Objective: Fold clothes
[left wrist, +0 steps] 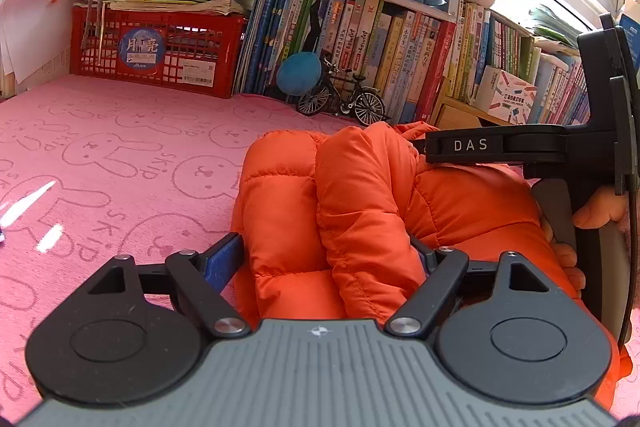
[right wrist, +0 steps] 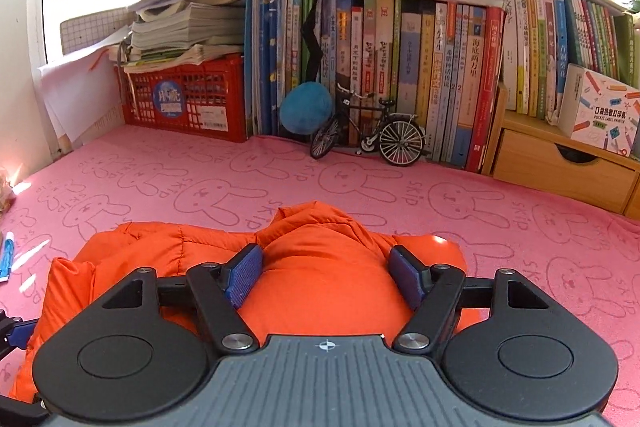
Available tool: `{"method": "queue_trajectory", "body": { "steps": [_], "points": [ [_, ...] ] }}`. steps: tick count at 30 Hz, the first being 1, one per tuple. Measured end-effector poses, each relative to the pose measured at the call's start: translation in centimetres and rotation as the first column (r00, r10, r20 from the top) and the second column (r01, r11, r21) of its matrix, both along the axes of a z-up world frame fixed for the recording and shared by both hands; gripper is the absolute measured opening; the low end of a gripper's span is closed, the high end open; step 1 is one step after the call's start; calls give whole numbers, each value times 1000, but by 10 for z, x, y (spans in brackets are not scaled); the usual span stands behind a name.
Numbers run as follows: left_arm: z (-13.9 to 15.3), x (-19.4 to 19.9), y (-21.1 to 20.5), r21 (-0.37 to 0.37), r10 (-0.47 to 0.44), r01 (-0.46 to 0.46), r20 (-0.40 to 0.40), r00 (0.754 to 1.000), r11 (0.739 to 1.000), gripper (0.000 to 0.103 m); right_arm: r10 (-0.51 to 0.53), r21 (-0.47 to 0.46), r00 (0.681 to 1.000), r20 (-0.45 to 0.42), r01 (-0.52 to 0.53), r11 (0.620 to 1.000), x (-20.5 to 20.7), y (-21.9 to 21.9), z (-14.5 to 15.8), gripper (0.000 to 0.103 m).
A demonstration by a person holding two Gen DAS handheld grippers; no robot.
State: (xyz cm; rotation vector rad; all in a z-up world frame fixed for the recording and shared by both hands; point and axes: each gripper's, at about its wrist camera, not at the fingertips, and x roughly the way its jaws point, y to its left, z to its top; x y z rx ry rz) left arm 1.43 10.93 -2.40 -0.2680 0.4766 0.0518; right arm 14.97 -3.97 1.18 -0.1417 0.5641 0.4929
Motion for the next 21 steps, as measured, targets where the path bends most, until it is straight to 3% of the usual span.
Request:
{"method": "queue_trajectory", "body": {
  "steps": [10,13,15,16,18,21],
  "points": [
    [-3,3,5,-37,-4,3,-19,1000,999,82,-10,-4,1000,3,10,1000,4,5,-21,73],
    [6,-3,13,-64,17,-19,-27,999,998,80,9,82,999,-31,-6,997,4,-12,-13,74],
    [21,-13,19,-57,49,-48,8,999,997,79,31,176,997,-64,-19,984,2,-32,-3,80],
    [29,-19,22,-53,65,-64,28,997,997,79,40,231,996,-80,-20,973,-3,-47,1,88],
    [34,-18,19,-11,87,-87,45,995,996,79,72,308,990,-119,-33,951,-14,-80,11,100],
    [40,-16,13,57,117,-121,69,991,991,79,105,383,975,-195,-23,923,-29,-129,10,103]
  ]
}}
